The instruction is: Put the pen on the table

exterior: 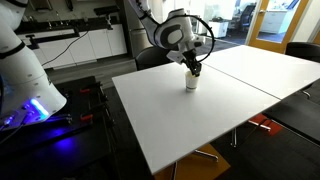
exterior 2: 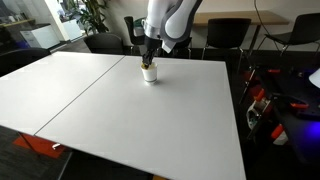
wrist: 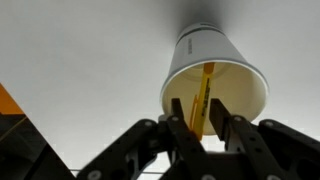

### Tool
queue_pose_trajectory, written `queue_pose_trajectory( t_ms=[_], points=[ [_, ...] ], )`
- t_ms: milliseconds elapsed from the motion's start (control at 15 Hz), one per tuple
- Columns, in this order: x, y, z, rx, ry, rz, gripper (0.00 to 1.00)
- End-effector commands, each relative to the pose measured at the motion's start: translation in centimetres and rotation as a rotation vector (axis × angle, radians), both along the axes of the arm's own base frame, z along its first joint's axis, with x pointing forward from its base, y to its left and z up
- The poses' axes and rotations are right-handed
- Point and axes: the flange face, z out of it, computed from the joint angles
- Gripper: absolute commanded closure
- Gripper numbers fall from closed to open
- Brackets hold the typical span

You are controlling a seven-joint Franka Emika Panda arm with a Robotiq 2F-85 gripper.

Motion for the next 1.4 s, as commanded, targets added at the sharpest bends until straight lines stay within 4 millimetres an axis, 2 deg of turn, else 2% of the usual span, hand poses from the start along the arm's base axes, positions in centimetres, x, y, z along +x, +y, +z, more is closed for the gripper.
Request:
queue_pose_trajectory(
  t_ms=[0, 867, 933, 1000, 1133, 1267, 1333],
  points=[
    [0.4, -0.1, -0.1, 0.014, -0.024, -0.014, 0.64],
    [1.9, 0.3, -0.5, 0.021, -0.045, -0.014, 0.63],
    [2.0, 0.3, -0.6, 0.022, -0.043, -0.014, 0.66],
    [2.1, 0.3, -0.7, 0.021, -0.043, -0.014, 0.78],
    [2.4, 0.4, -0.9, 0.020, -0.044, -0.013, 0.83],
    [2.6, 0.4, -1.0, 0.019, -0.044, -0.012, 1.00],
    [2.8, 0.4, -1.0, 0.018, -0.048, -0.010, 0.96]
  ],
)
